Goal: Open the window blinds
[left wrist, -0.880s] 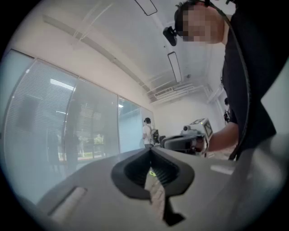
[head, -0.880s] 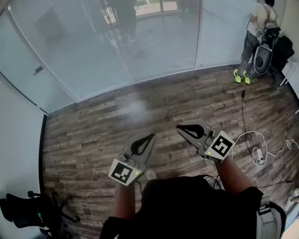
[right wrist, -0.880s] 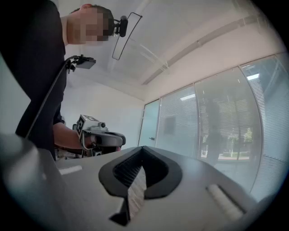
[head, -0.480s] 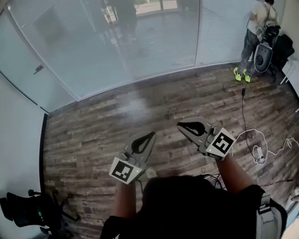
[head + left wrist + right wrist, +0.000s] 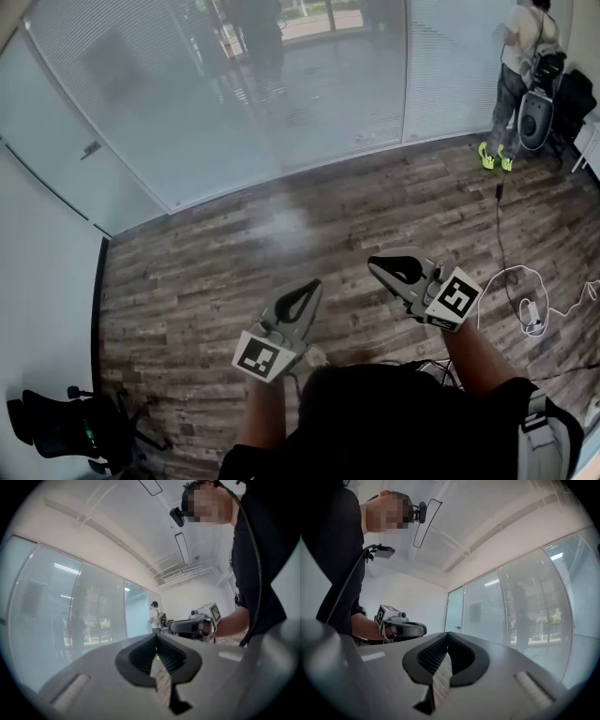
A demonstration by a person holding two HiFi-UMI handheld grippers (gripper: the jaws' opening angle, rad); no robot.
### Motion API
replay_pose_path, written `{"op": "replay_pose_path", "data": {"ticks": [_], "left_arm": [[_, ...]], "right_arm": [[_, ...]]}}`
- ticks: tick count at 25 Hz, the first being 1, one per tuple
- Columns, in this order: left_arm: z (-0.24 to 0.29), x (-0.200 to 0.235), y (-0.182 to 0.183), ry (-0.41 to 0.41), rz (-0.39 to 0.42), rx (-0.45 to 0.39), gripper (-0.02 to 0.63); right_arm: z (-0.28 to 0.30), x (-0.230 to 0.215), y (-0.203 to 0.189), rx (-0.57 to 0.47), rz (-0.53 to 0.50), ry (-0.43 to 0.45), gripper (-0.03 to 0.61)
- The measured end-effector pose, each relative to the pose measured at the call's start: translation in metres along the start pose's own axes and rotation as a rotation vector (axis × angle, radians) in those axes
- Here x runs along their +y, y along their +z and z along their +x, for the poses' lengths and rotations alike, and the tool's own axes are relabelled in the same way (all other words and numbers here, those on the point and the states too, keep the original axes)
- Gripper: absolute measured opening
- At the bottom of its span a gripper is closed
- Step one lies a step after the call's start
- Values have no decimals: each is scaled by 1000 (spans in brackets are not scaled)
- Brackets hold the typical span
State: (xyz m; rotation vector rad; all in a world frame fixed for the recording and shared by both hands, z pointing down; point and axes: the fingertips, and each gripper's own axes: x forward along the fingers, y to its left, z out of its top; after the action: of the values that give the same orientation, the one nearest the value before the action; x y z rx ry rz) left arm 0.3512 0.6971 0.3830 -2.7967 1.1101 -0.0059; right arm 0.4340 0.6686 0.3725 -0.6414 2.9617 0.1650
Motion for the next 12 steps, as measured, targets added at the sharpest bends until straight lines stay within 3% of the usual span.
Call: {"op": "replay_pose_path", "data": {"ticks": [12], "left_arm": [[-22,20,1,46,16,32,5]], "right_arm": [[30,22,-6,-1,-5,72,6]]}}
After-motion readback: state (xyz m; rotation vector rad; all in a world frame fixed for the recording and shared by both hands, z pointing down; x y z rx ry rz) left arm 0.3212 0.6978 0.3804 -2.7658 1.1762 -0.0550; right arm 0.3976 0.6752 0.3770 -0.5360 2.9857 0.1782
